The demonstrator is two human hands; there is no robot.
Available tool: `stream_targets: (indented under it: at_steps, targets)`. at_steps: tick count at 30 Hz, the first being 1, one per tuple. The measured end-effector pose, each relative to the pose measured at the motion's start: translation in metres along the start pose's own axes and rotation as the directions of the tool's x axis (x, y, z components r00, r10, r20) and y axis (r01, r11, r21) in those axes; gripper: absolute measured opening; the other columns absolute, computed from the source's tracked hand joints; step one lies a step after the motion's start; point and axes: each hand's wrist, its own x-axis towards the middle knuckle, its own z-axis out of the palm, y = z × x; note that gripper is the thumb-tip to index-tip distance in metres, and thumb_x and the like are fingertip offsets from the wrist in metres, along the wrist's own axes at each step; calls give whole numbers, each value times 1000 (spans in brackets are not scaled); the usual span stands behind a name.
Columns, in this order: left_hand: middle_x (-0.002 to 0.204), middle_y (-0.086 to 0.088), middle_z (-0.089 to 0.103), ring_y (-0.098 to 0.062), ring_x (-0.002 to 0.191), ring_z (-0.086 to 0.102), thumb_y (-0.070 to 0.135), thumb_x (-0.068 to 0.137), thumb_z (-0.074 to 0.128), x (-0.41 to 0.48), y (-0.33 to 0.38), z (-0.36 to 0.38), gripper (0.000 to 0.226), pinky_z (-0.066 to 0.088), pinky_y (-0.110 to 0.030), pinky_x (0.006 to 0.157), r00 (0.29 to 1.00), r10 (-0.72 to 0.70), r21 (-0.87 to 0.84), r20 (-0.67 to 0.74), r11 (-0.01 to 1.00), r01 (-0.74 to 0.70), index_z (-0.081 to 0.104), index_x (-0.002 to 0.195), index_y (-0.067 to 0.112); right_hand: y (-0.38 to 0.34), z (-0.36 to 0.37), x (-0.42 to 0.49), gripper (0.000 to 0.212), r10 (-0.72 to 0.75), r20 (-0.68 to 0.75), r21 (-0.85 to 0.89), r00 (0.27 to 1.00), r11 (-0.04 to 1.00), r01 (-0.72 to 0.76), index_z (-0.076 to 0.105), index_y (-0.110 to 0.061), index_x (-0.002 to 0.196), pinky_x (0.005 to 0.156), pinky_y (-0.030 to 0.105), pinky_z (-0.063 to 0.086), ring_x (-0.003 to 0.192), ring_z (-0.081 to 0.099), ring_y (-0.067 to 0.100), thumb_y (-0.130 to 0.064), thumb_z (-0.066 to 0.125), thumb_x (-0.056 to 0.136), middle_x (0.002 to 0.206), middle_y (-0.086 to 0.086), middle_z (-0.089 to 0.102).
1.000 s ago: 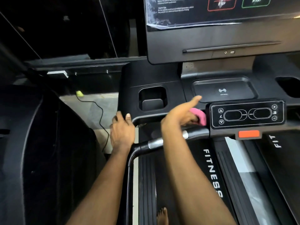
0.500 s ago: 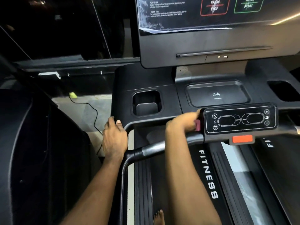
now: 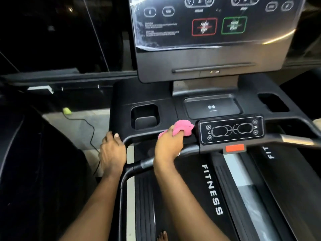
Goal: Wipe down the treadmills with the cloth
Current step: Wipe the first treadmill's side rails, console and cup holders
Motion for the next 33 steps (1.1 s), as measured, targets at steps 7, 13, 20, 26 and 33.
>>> stream_targets:
  at_steps: [7, 13, 20, 26, 33]
  targets:
    - [124, -18, 65, -37, 115, 56, 17, 98, 49, -6, 7, -3, 32, 45, -53, 96, 989, 129, 69, -67, 990, -125, 60, 126, 8, -39, -51, 15, 26, -221, 96, -135, 970, 963, 233, 65, -8, 121, 91, 33, 44, 109, 63, 32, -24, 54, 104, 112, 14, 68]
    - [120, -11, 67, -34, 115, 54, 14, 98, 50, 25, 53, -2, 24, 47, -47, 94, 964, 266, -90, -26, 959, -267, 66, 115, 11, -89, -43, 42, 28, -487, 422, -577, 765, 507, 641, 56, -11, 124, 92, 44, 47, 111, 60, 42, -22, 52, 98, 121, 22, 65]
    - [162, -2, 33, -24, 150, 26, 26, 105, 42, 70, 66, 26, 45, 19, -46, 122, 922, 359, 46, 144, 929, -368, 45, 150, 21, -25, 17, 81, 90, 80, 660, -725, 747, -194, 661, -12, -26, 162, 121, 63, 6, 153, -8, 48, -77, 19, 95, 170, 7, -14]
    - [160, -2, 38, -22, 150, 28, 21, 104, 41, 68, 63, 43, 47, 19, -46, 124, 939, 339, 59, 50, 938, -342, 44, 151, 13, -11, 31, 115, 81, -135, 672, -738, 728, -196, 645, -20, -27, 158, 116, 70, -8, 152, -25, 38, -67, 18, 100, 166, 7, -28]
    - [160, -5, 37, -22, 150, 29, 15, 103, 45, 69, 61, 48, 47, 18, -46, 125, 942, 335, -10, 9, 942, -335, 44, 150, 9, -43, 70, 169, 72, -151, 805, -592, 574, -259, 763, -10, -32, 162, 120, 57, -17, 155, -19, 22, -59, 23, 104, 170, 0, -16]
